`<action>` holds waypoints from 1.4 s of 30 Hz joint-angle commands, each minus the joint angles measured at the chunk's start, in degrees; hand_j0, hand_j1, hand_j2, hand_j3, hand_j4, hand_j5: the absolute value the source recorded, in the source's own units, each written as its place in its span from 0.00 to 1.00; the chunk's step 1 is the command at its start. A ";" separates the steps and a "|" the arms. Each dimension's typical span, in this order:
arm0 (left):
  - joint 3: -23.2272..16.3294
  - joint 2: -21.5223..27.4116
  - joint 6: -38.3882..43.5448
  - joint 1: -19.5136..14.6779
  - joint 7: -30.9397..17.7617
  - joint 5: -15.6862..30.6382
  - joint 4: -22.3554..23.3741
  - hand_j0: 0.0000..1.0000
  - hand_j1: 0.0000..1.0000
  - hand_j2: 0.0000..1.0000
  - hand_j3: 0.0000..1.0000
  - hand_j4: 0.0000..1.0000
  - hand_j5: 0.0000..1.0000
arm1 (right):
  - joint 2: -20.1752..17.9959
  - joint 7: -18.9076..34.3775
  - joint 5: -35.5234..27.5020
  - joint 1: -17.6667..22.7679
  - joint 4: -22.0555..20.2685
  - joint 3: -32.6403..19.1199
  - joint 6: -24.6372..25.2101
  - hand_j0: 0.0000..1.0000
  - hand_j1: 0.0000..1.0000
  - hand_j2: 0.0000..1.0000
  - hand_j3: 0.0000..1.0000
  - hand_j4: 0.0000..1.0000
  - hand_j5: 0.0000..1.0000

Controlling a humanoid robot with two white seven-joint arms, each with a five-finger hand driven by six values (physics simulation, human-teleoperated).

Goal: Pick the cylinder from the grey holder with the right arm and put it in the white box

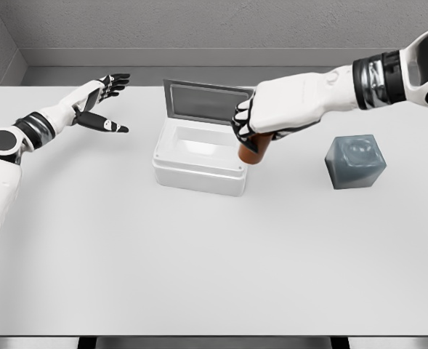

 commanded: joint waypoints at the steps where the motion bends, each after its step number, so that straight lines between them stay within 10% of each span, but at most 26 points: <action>1: 0.15 0.01 0.07 0.09 0.01 0.40 -0.06 1.00 1.00 1.00 1.00 1.00 1.00 | 2.18 0.68 0.74 0.00 1.18 0.06 0.08 0.29 0.29 0.29 0.29 0.29 0.29; 17: 0.15 0.01 0.07 0.09 0.01 0.40 -0.06 1.00 1.00 1.00 1.00 1.00 1.00 | 11.85 0.95 3.46 0.97 15.86 0.50 0.08 0.30 0.30 0.30 0.30 0.30 0.30; 38: 0.15 0.18 0.07 0.09 0.01 0.40 -0.15 1.00 1.00 1.00 1.00 1.00 1.00 | 16.07 0.95 4.43 2.64 21.49 0.41 0.08 0.33 0.33 0.33 0.33 0.33 0.33; 42: 0.15 0.10 -0.01 0.09 0.01 0.40 -0.15 1.00 1.00 1.00 1.00 1.00 1.00 | 16.07 3.23 4.43 2.73 20.96 -0.29 0.08 0.69 0.69 0.69 0.69 0.69 0.69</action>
